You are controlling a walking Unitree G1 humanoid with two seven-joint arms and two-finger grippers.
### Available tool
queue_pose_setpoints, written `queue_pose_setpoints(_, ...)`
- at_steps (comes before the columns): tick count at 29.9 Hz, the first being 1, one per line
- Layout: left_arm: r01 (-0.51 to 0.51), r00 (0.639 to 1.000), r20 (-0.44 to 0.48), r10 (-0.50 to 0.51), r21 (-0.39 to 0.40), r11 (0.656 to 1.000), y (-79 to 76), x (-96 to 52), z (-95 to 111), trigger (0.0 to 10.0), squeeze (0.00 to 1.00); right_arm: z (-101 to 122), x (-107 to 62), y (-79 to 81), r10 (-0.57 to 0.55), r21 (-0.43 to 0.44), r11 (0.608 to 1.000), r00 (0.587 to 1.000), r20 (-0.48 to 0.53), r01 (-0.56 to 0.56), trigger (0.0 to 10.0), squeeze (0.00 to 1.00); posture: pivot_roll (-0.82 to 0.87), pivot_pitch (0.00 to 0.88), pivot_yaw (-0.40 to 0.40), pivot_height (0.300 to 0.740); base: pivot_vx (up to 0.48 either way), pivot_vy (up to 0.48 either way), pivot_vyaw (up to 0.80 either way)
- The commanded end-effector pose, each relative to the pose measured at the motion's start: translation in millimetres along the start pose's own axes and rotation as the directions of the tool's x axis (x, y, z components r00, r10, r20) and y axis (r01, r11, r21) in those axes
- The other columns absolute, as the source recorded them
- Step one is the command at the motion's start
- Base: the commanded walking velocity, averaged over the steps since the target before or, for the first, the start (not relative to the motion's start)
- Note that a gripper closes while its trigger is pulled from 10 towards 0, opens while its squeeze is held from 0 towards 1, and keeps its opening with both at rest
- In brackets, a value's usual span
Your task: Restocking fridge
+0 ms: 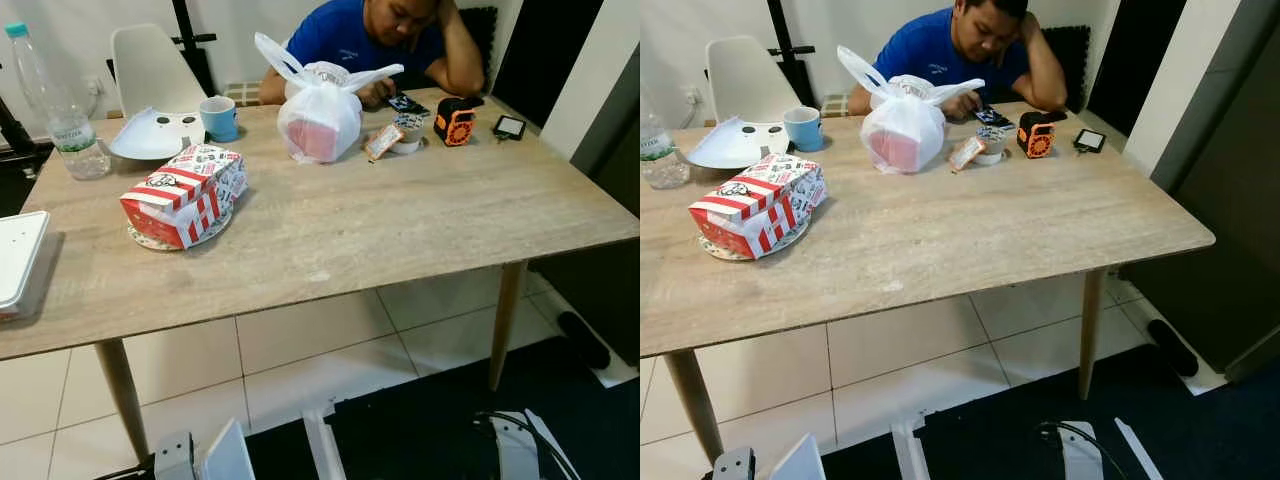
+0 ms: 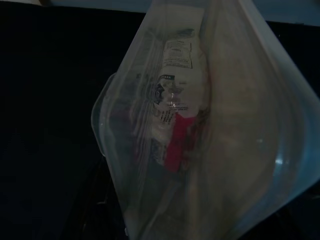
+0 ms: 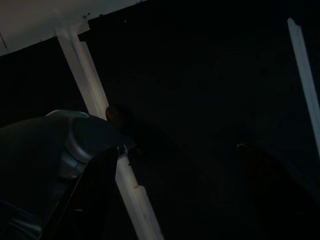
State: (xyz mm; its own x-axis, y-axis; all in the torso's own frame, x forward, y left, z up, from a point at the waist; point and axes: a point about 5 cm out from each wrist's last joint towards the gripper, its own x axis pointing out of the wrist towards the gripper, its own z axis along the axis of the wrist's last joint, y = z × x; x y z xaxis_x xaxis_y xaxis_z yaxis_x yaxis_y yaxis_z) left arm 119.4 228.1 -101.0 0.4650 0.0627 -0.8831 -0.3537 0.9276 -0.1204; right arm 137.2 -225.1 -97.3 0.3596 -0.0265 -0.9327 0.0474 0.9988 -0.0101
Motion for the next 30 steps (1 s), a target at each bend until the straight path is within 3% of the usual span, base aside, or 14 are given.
queue_pose_setpoints(1, -0.006, 1.0, -0.029, 0.006, 0.023, 1.0, -0.5, -0.7, -8.0, 10.0, 0.0, -2.4, -0.2, -1.2, -0.008, 0.013, 1.0, 1.0, -0.005, 0.008, 10.0, 0.0, -0.06, 0.0, 0.025, 0.74, 0.0, 0.0, -0.74)
queue_pose_setpoints(13, -0.006, 1.0, -0.022, 0.007, 0.06, 0.998, -1.3, -0.5, -6.8, 10.0, 0.0, -17.8, -1.7, -4.7, -0.021, 0.035, 0.999, 0.999, -0.033, 0.022, 10.0, 0.0, -0.06, 0.0, 0.035, 0.74, 0.0, 0.0, -0.74)
queue_pose_setpoints(30, -0.012, 1.0, -0.013, 0.013, 0.086, 0.996, -2.9, 0.5, -3.0, 10.0, 0.0, -13.7, -2.7, -11.5, -0.048, 0.022, 0.999, 0.999, -0.018, 0.048, 10.0, 0.0, -0.07, 0.0, 0.039, 0.74, 0.0, 0.0, -0.75)
